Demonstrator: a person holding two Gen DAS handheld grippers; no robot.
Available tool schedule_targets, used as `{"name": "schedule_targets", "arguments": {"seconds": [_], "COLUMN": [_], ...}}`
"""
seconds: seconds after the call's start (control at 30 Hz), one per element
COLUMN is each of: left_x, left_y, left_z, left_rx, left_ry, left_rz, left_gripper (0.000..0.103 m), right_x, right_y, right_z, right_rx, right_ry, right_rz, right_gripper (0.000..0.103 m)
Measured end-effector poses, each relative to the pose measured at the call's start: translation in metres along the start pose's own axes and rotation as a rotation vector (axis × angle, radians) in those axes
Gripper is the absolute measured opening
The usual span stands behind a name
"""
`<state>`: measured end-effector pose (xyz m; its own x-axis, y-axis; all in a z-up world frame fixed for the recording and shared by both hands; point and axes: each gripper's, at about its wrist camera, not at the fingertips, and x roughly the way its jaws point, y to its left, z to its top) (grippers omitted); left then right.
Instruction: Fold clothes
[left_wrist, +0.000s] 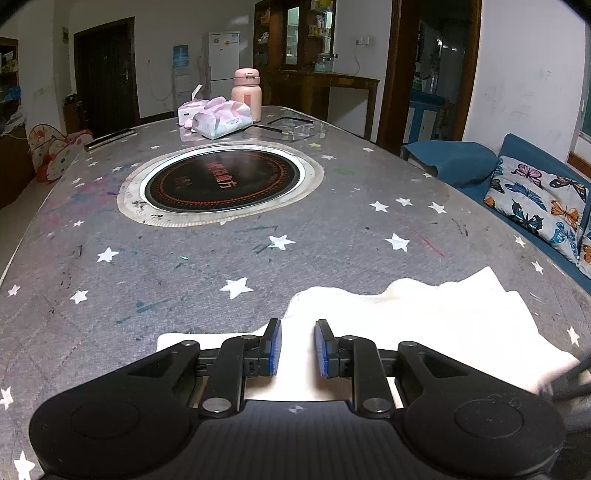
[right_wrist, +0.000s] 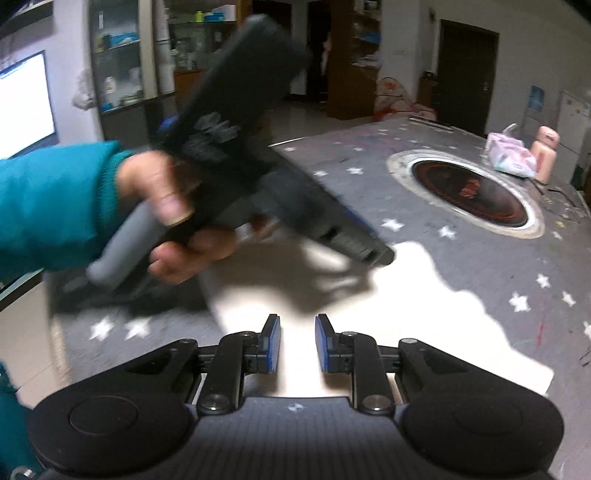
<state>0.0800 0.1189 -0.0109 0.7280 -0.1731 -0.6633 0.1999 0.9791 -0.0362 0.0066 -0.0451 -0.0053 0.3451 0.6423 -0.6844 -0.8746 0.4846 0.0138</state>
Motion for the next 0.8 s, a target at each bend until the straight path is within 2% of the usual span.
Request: {"name": "schedule_targets", "arguments": {"seconds": [0.13,0.27,0.5,0.67,0.73,0.8], "left_x": [0.0,0.0,0.0,-0.001,-0.004,-0.012], "left_y": [0.0,0.001,0.002,0.003,0.001,-0.001], "left_z": [0.0,-0.001,-0.002,-0.003,-0.004,-0.006], "left_rx": [-0.005,-0.009,-0.02,-0.037,-0.043,-0.037], "left_ry": [-0.001,-0.005,-0.013,-0.021,-0.029,-0.038], "left_rz": [0.003,0.002,-0.002,-0.01,-0.006,0.01], "left_gripper": [0.023,0.023,0.024,0.026,0.031,0.032], "right_x": [-0.02,-0.043,-0.061,-0.08,-0.079,-0.071], "right_y": [0.005,-0.013,-0.037,-0.049,-0.056,-0.067], "right_z": [-0.009,-0.018,-0.057,-0.048,-0.046,-0.049], "right_rx": [0.024,0.128,0.226,0.27,0.288,0.34], "right_ry": [-0.027,-0.068,-0.023,-0.044,-0.063,-0.042], "right_rz": [0.023,-0.031,-0.086,-0.091,-0.118,-0.114], "right_gripper": [0.021,0.021,0.021,0.021,0.021,0.021]}}
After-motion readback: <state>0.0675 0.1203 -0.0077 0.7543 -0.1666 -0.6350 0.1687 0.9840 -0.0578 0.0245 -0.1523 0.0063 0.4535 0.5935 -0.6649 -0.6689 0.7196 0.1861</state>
